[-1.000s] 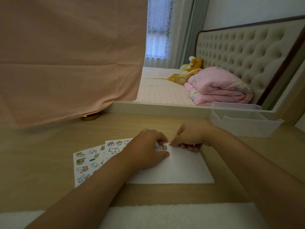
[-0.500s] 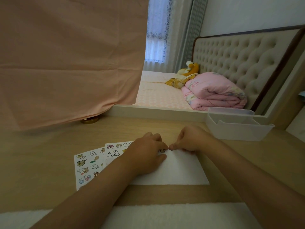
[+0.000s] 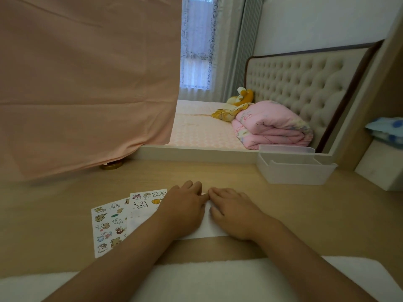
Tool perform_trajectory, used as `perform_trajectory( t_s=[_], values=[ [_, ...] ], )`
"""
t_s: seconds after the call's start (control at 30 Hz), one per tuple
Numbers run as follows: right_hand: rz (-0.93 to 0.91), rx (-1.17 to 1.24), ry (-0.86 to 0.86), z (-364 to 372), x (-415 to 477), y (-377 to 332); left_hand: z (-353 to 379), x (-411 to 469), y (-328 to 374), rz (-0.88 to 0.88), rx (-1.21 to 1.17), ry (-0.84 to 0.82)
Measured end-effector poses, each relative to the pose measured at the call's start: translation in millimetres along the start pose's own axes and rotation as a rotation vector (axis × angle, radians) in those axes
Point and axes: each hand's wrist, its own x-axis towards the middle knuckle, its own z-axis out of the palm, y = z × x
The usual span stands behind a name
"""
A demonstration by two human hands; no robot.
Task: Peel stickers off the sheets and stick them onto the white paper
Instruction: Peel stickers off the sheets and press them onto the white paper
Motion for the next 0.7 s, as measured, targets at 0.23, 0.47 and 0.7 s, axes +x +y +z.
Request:
perform_trajectory(
  t_s=[0.23, 0.47, 0.7],
  values=[
    [-0.003, 0.016, 0.048, 8, -3, 8, -5, -4, 8, -0.066, 0.061, -0.069],
    [0.002, 0.028, 0.071, 10, -3, 9, -19, -10, 17, -0.177, -0.18, -0.283],
    [0.038, -0.007, 0.013, 10, -3, 10, -21, -27, 12, -0.255, -0.185, -0.463]
  ],
)
